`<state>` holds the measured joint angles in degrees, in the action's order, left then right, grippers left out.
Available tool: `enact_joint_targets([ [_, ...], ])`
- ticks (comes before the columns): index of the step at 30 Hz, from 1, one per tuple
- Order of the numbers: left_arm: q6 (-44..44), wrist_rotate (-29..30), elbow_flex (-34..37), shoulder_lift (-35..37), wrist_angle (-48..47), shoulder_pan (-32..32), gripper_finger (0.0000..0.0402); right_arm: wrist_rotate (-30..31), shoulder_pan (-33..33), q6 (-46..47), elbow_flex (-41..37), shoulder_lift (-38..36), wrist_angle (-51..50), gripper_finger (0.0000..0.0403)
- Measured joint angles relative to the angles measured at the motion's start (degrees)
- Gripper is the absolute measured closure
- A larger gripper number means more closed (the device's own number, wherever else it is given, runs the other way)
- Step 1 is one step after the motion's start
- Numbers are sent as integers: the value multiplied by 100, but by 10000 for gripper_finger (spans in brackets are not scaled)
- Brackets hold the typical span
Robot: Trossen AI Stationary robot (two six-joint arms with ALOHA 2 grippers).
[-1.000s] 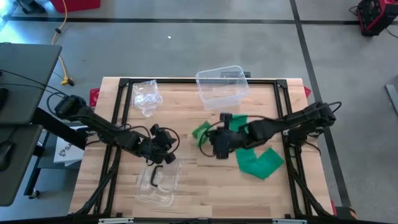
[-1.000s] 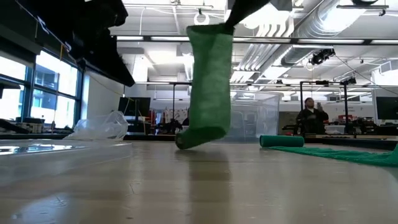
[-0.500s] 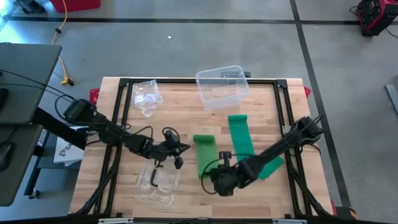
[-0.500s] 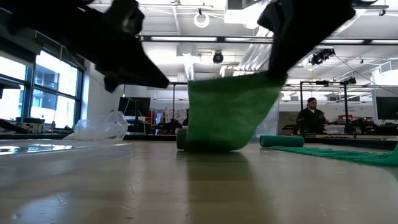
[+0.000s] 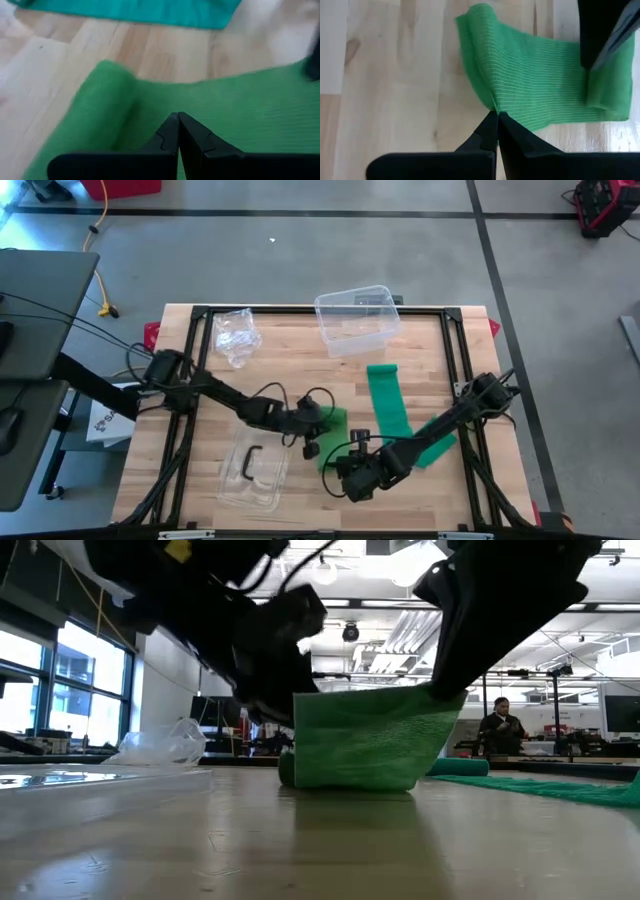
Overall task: Roll bandage
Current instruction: Roll the green bandage
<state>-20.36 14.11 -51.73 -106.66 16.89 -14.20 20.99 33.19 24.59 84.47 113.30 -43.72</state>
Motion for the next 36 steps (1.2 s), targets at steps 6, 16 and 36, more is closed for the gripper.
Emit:
enact_joint_targets([
  [6,128,467,-102,-48,-283,501,402,5,168,-20,0,-2,-58,403],
  [16,557,16,-98,294,-582,876,402,300,524,-44,0,-4,-570,403],
  [36,94,-379,-114,-397,317,677,402,398,588,91,0,-13,-512,403],
])
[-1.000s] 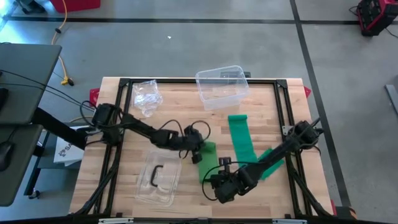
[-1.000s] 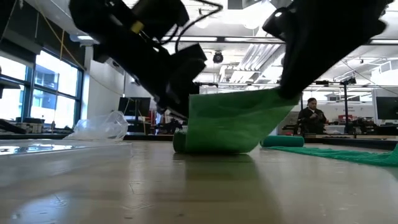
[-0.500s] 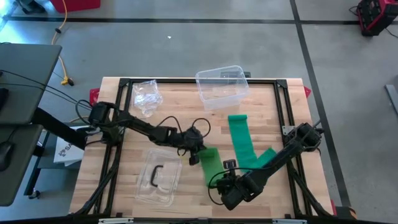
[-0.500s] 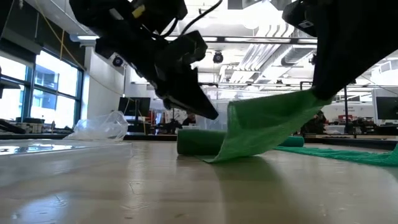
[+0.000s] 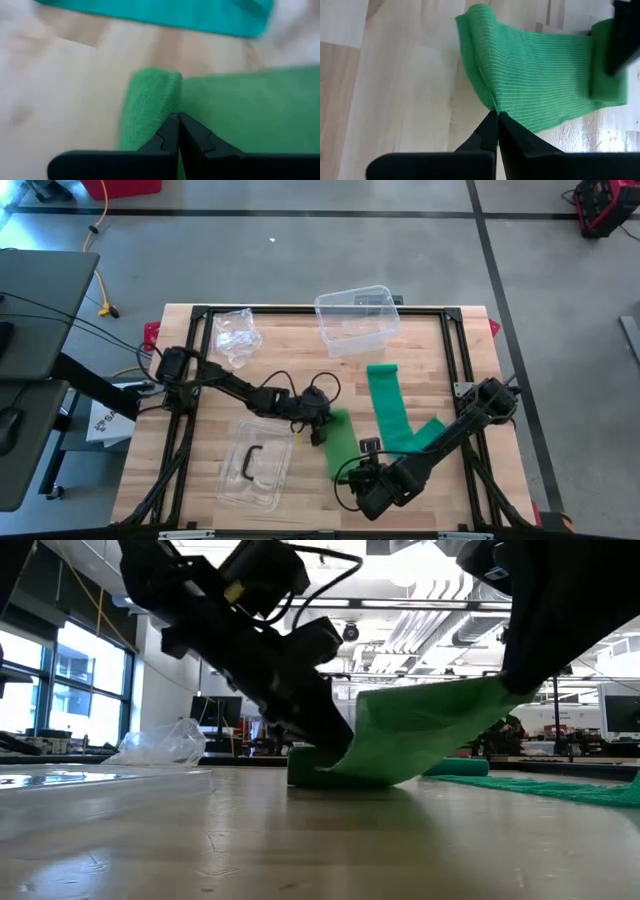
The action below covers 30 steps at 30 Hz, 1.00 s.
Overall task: Roll bandage
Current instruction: Roll the green bandage
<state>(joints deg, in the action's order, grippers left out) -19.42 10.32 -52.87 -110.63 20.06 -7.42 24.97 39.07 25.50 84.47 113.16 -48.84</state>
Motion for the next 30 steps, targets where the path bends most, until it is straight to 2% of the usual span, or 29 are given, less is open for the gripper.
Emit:
enact_joint_targets([
  [2,0,208,-1,21,-29,95,402,-8,12,0,0,0,-7,403],
  [11,42,410,-5,13,-556,577,402,-164,154,31,0,0,-26,403],
  [17,260,416,1,9,-668,720,401,-152,466,519,0,23,21,403],
  [25,150,418,12,0,-669,625,402,-60,1052,1270,1,349,118,403],
  [30,62,423,23,-4,-521,455,402,158,1172,1195,1,627,105,403],
])
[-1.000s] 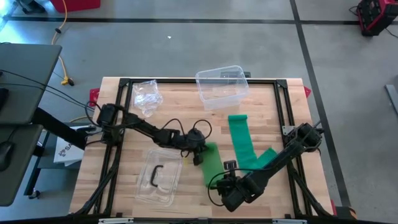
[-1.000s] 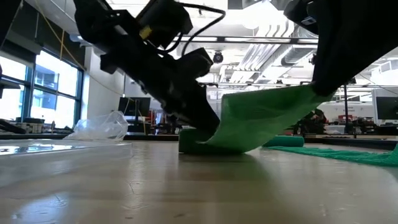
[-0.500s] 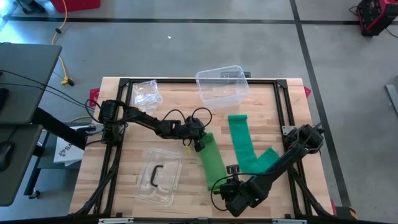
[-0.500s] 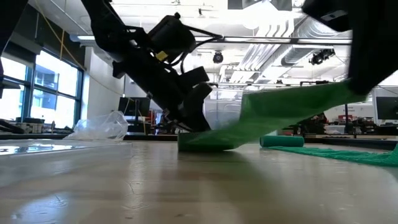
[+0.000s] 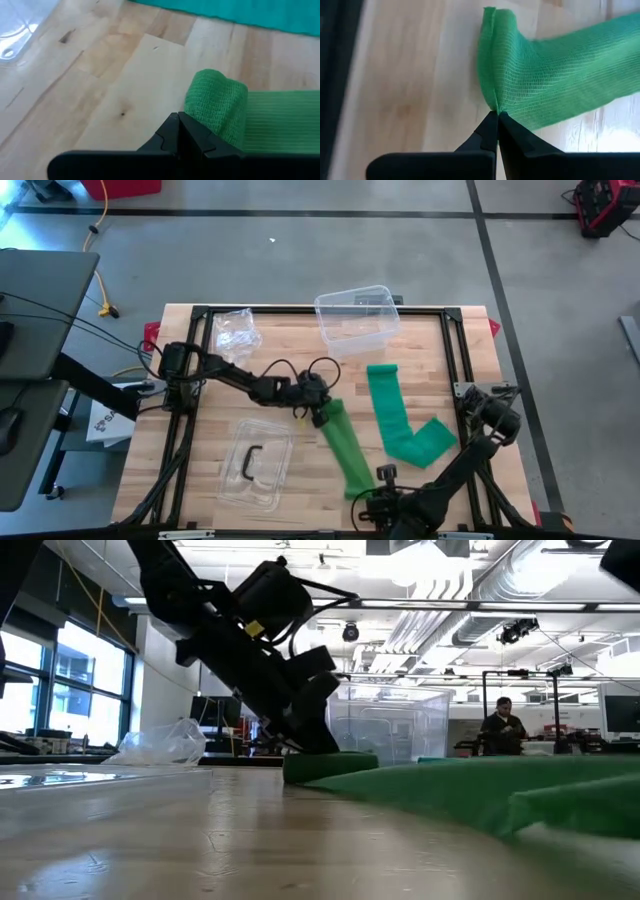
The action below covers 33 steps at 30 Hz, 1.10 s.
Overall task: Roll bandage
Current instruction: Roll the green bandage
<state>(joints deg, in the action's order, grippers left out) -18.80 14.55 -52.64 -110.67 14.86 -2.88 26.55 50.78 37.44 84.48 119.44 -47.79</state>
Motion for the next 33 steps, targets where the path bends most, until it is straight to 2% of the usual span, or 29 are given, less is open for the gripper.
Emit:
enact_joint_targets([
  [6,84,-101,8,97,187,-106,401,58,-68,-34,1,74,-21,403],
  [13,558,-192,7,699,238,-125,401,277,-87,-19,1,74,-116,403],
  [18,1099,-844,8,1081,285,-364,401,292,-111,-18,0,74,-132,403],
  [21,1176,-1432,-4,1000,405,-566,401,291,-129,-18,1,74,-128,403],
  [23,1005,-1606,-5,794,520,-676,401,302,-139,-28,1,74,-121,403],
  [27,564,-1334,0,257,628,-797,401,323,-164,-77,1,74,-133,403],
  [31,75,-496,0,-50,553,-758,401,322,-164,-248,1,74,-130,403],
  [33,-148,-259,-2,-46,497,-680,402,295,-162,-251,1,74,-129,403],
])
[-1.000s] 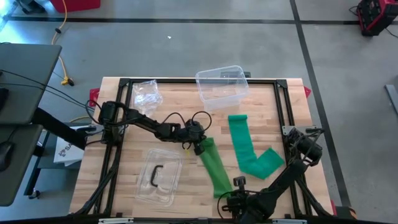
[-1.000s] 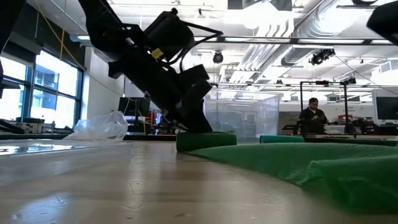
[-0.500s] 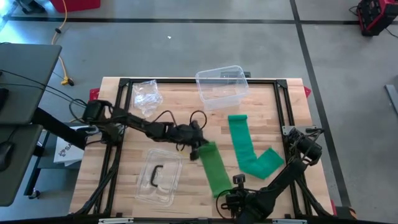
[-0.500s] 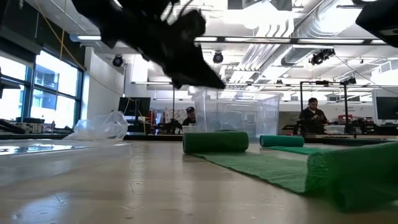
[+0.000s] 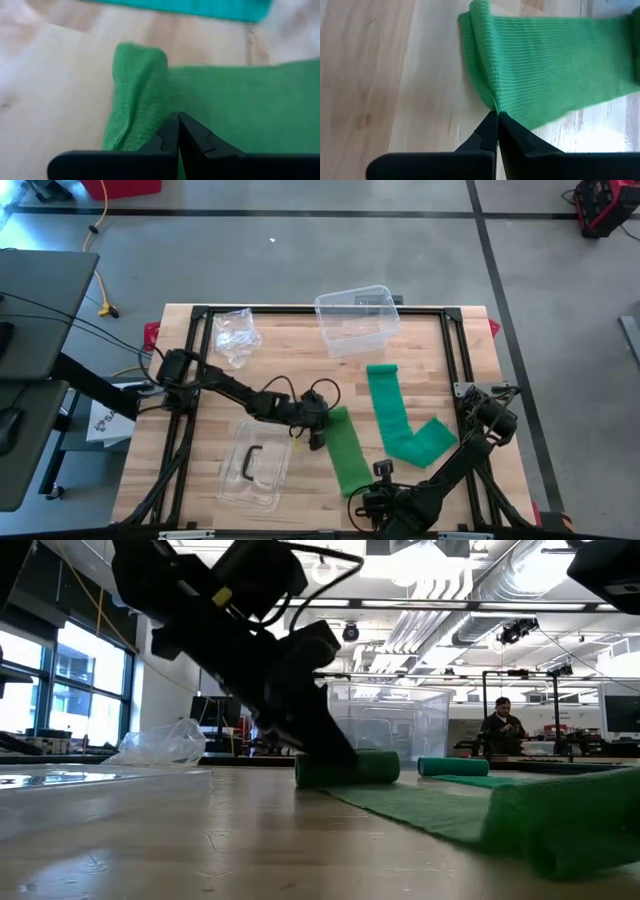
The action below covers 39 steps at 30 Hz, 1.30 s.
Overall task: Roll bandage
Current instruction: Roll the green bandage
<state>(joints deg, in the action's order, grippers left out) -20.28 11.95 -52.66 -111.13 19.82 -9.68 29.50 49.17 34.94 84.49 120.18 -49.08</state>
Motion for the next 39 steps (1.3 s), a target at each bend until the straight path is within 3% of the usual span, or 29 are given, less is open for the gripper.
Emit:
enact_joint_targets([
  [17,-367,64,-11,39,-237,901,401,-261,251,531,0,0,-4,403],
  [26,-787,-931,1,42,-337,1099,402,-302,441,214,5,0,373,403],
  [39,-1218,-813,2,42,-74,1120,402,-349,612,-47,283,-4,561,403],
])
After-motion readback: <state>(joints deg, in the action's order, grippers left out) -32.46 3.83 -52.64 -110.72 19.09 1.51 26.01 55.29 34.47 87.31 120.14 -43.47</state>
